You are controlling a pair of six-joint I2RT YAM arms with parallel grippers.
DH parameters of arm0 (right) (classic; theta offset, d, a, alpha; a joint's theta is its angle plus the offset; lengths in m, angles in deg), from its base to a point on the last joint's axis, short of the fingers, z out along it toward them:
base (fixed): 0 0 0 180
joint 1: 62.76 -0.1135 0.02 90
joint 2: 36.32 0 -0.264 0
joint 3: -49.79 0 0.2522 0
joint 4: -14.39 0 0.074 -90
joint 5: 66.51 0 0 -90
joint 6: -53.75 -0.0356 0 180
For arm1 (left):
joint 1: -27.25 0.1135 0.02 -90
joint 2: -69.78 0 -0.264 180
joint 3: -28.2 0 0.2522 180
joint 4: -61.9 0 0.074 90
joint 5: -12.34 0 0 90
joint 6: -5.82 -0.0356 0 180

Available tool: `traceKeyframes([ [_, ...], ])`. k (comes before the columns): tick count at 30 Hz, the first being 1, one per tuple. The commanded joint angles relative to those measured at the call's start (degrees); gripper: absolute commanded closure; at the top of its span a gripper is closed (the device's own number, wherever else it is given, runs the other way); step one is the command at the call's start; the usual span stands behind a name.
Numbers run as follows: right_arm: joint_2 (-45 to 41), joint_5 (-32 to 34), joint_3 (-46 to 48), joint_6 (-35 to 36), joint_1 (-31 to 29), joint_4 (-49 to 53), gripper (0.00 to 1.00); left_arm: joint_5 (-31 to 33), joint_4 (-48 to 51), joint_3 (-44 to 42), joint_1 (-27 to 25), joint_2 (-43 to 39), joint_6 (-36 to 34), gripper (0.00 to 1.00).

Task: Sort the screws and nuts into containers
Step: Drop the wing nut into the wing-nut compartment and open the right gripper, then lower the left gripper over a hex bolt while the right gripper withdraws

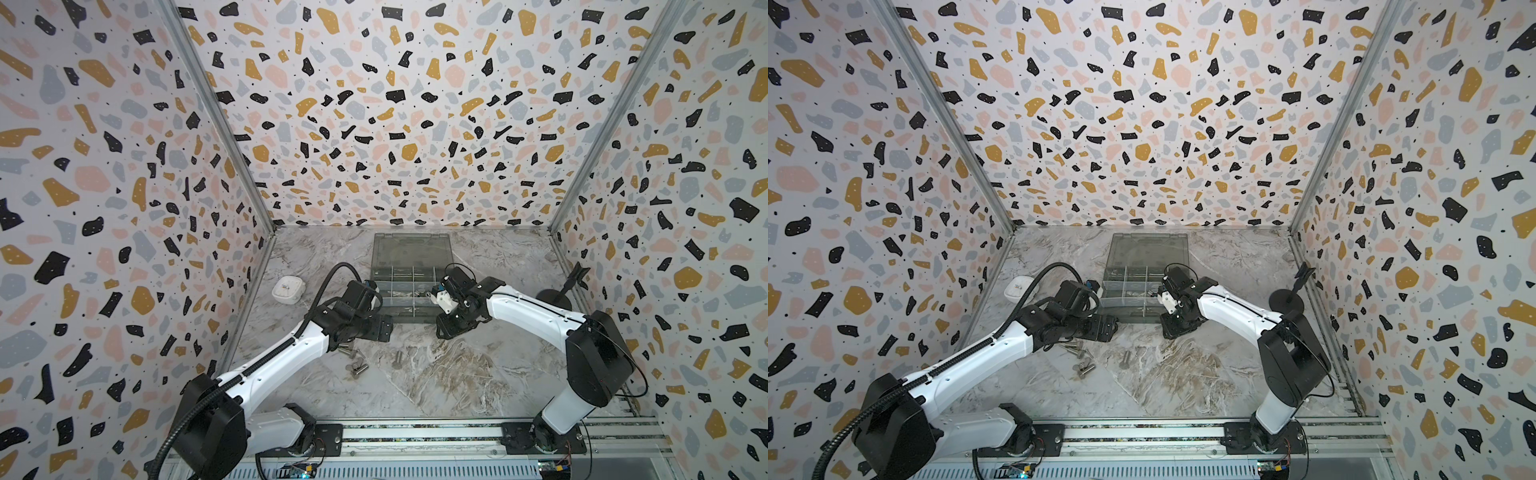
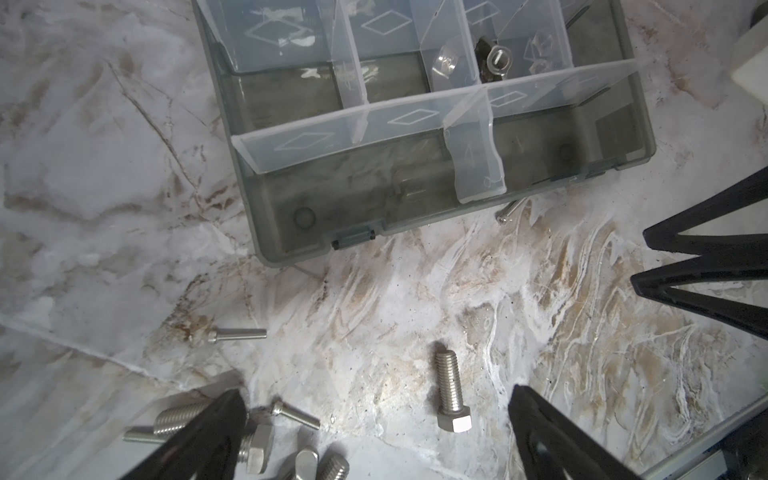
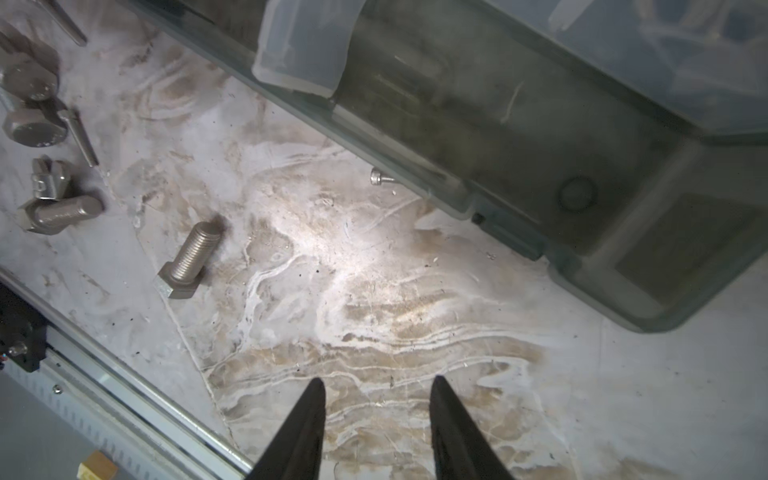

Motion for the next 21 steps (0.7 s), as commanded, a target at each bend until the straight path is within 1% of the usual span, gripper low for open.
traceKeyframes([
  [1, -1.78, -0.57, 1.59, -1.59, -0.17, -3.16, 0.56, 0.43, -1.2, -1.37, 0.17, -0.84, 1.21, 0.0],
  [7, 0.72, 0.46, 1.42, -1.12, 0.03, -4.83, 0.56, 0.65, -3.24, -1.17, 0.21, 0.36, 1.57, 0.0],
  [15, 2.07, -0.02, -2.07, -0.05, 0.1, -2.0, 0.56, 1.06, -3.99, 1.28, 0.16, 4.15, 0.36, 0.0],
  [21, 3.33, -2.75, -6.04, -1.29, -1.46, 1.21, 0.55, 3.05, -1.06, 0.85, 1.45, 0.65, -0.35, 0.0],
])
